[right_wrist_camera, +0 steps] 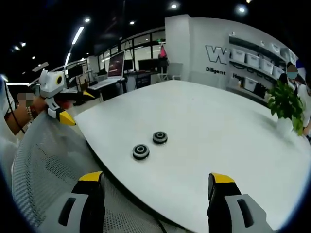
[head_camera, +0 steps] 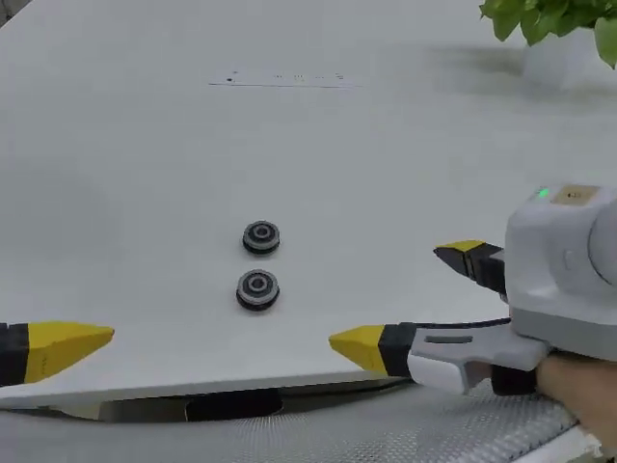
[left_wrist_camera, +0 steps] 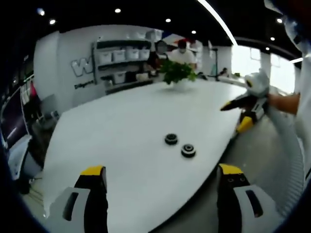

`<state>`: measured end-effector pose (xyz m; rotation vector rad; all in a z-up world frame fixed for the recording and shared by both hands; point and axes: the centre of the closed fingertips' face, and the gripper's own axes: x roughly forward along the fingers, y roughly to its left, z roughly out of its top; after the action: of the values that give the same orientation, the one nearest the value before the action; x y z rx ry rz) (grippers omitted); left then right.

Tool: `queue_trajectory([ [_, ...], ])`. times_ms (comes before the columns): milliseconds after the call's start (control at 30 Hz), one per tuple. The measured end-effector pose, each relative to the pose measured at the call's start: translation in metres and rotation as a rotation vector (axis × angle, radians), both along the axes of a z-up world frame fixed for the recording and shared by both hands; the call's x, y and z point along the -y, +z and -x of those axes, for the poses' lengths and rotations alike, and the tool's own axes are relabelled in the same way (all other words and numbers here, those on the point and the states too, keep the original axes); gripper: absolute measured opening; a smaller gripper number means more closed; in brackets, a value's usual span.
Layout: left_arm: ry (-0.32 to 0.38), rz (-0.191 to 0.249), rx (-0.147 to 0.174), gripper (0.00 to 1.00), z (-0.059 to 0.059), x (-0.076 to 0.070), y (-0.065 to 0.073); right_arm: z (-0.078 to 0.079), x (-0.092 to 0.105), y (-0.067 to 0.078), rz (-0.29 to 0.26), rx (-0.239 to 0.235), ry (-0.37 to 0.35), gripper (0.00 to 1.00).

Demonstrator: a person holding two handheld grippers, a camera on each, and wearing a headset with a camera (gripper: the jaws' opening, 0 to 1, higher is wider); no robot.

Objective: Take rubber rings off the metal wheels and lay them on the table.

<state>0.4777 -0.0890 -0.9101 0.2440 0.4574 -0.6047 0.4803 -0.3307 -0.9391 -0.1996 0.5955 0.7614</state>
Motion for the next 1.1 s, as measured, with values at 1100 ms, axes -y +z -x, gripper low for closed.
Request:
queue_trajectory([
  [1100,0.016,0.038,0.007,0.92,-0.001,-0.006,-0.002,0.002,0.002,-0.003,0.015,-0.023,-0.014,0.76],
])
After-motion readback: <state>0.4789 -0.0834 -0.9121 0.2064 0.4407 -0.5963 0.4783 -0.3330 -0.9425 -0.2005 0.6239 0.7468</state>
